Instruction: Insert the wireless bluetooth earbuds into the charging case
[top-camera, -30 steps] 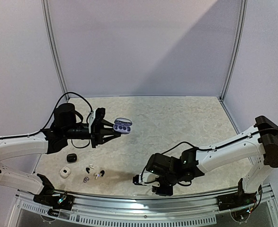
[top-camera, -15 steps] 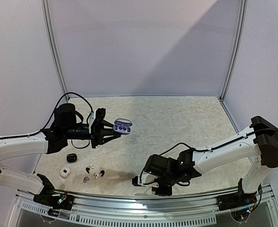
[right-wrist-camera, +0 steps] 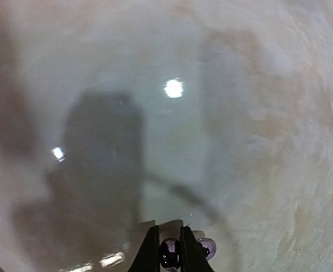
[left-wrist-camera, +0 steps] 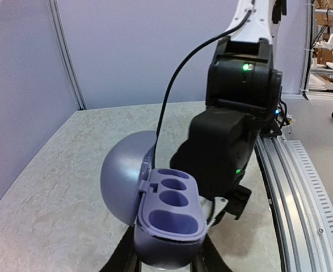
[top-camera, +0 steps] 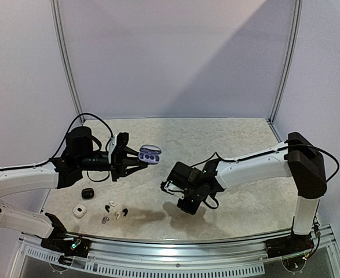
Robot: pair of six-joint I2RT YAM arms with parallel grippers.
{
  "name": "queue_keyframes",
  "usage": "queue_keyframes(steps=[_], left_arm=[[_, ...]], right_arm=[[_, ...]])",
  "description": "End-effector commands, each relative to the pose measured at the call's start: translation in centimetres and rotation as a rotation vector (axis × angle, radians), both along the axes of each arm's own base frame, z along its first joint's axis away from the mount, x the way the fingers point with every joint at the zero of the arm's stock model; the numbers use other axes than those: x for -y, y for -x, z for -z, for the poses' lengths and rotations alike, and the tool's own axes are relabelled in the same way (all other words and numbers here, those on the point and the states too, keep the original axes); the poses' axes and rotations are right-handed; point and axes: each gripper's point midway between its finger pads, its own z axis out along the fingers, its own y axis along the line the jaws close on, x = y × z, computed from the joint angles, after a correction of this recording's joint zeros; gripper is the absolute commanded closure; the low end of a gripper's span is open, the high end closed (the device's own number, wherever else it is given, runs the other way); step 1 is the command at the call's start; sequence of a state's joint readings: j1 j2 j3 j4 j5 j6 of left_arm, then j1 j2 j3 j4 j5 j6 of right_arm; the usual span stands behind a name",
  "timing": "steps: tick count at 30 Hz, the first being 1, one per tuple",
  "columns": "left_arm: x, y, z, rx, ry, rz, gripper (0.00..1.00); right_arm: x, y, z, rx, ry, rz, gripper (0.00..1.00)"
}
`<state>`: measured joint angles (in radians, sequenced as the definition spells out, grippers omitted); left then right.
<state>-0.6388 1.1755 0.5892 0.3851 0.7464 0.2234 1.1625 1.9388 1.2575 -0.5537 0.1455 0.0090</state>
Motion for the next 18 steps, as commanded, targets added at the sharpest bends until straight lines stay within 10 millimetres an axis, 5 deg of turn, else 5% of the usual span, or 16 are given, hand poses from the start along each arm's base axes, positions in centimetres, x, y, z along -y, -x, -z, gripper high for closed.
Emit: queue_keyframes(steps=[1,8,12,18], left_arm=[[-0.1,0.5,-0.6,0.035,0.017,-0.005,1.00],[-0.2,0.6,-0.7,0.038,0.020,-0.006,1.00],[-0.2,0.7,-0.7,0.037,0.019,-0.002,1.00],[-0.2,1.0,-0.7,0.038,0.021,0.000,1.00]], right_arm=[[1.9,-2.5,1.5,-0.022,0.058,0.246,0.92],[1.3,-4.7,1.2,-0.054,0.013,0.411,0.80],[0.1,-5.2,-0.5,-0.059,-0.057,0.426,0.70],[-0.3,-6.3,-2.8,-0.066,-0.159,0.456,0.67]])
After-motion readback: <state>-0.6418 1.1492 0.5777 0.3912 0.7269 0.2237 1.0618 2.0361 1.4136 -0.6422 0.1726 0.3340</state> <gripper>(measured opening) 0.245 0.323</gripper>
